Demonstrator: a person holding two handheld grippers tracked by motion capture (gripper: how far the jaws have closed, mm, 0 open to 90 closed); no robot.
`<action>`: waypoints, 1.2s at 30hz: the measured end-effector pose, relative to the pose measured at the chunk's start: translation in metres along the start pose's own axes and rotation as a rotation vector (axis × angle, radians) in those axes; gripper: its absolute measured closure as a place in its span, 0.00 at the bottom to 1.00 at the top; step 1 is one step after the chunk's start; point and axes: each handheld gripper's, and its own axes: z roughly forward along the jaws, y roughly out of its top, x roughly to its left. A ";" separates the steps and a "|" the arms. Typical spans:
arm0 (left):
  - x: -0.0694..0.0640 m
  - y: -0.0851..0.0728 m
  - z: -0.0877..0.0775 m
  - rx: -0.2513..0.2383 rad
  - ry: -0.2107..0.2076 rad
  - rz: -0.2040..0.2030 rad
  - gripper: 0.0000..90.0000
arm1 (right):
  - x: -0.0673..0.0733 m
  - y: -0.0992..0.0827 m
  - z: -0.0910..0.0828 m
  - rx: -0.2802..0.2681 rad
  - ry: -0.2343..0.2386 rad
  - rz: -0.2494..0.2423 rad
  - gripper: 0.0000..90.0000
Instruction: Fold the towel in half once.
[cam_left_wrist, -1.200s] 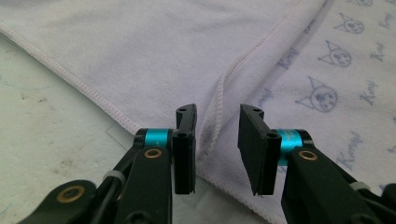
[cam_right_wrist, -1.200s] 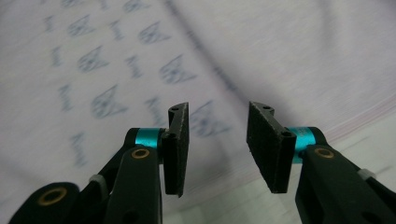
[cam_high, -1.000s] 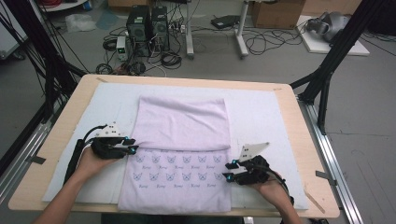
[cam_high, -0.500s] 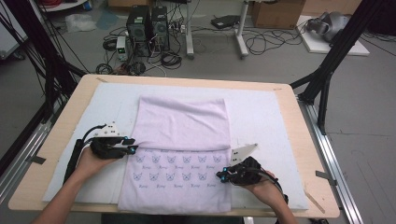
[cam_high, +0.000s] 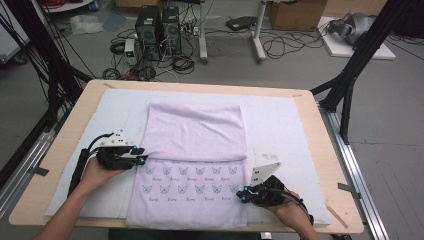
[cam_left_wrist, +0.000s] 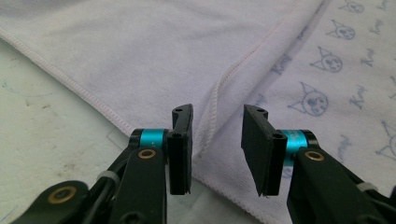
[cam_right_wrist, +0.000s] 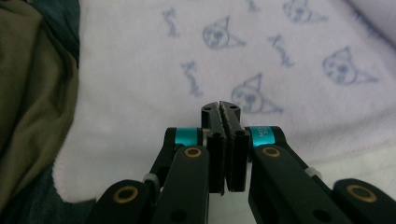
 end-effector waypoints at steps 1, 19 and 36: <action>0.000 0.000 0.000 0.000 -0.001 0.000 0.71 | 0.000 0.004 -0.001 -0.008 0.000 -0.007 1.00; 0.000 0.001 0.000 -0.001 -0.001 0.007 0.70 | 0.003 0.026 0.009 -0.066 -0.001 -0.021 0.87; -0.002 0.003 0.001 0.005 0.006 0.010 0.69 | 0.019 -0.015 -0.011 -0.098 -0.020 -0.006 0.78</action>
